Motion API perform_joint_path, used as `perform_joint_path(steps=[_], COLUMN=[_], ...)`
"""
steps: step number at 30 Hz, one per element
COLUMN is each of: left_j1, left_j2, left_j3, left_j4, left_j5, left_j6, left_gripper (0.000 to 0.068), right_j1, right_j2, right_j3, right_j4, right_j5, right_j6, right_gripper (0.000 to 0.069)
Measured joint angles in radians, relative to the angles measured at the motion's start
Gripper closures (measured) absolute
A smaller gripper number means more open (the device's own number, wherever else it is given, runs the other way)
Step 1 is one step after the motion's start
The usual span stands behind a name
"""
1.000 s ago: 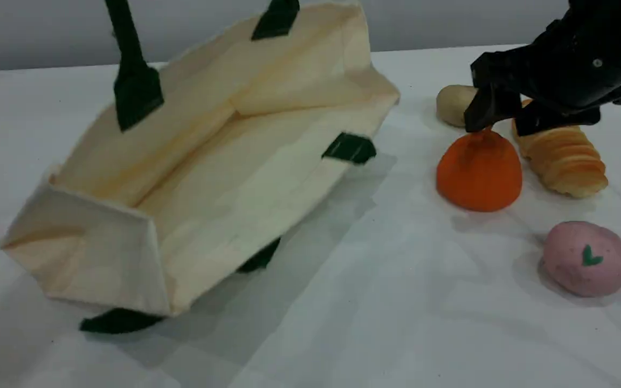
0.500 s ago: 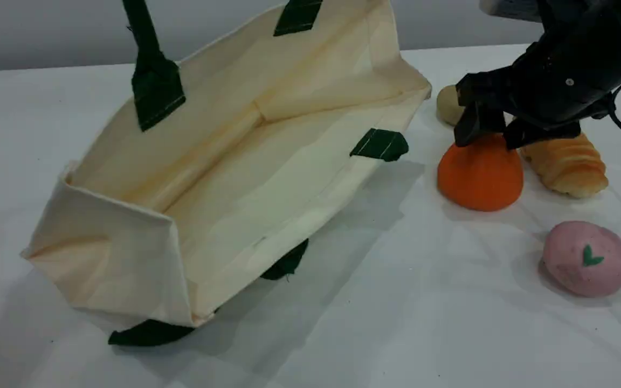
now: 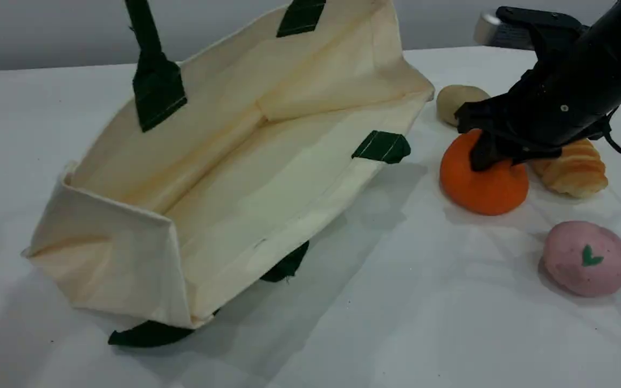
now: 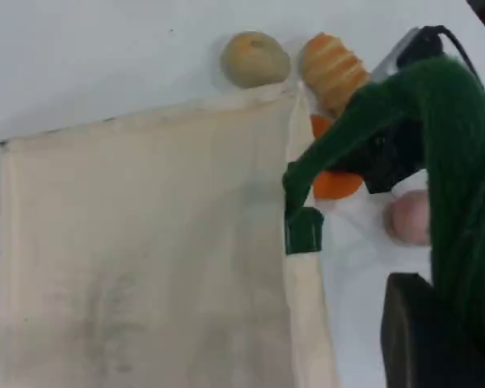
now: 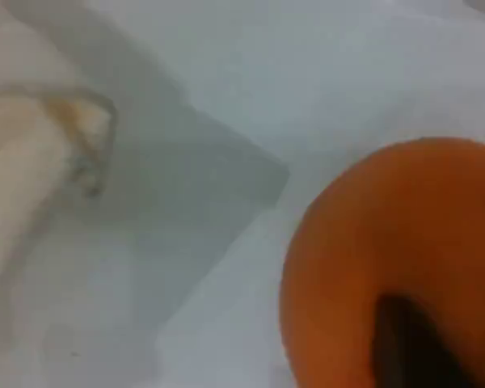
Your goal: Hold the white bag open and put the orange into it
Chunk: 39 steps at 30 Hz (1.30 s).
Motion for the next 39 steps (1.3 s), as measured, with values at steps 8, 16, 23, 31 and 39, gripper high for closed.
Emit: perform_joint_path(steps=[8, 16, 23, 31, 39], left_j1=[0.000, 0.000, 0.000, 0.000, 0.000], left_j2=[0.000, 0.000, 0.000, 0.000, 0.000], left_j3=[0.000, 0.000, 0.000, 0.000, -0.001], left_j4=[0.011, 0.052, 0.050, 0.009, -0.065], left_j5=[0.013, 0.013, 0.009, -0.025, -0.045], left_j6=[0.022, 0.016, 0.015, 0.015, 0.041], left_gripper=[0.0616, 0.0616, 0.0616, 0.0616, 0.0616], right_j1=[0.000, -0.001, -0.001, 0.058, 0.217], right_j2=[-0.057, -0.236, -0.410, -0.533, -0.531], right_j3=[0.001, 0.002, 0.002, 0.002, 0.001], right_j4=[-0.096, -0.278, -0.490, -0.465, -0.389], right_j5=[0.205, 0.246, 0.322, 0.375, 0.294], right_j6=[0.024, 0.197, 0.398, 0.434, 0.435], right_gripper=[0.0634, 0.0635, 0.0635, 0.0635, 0.0635])
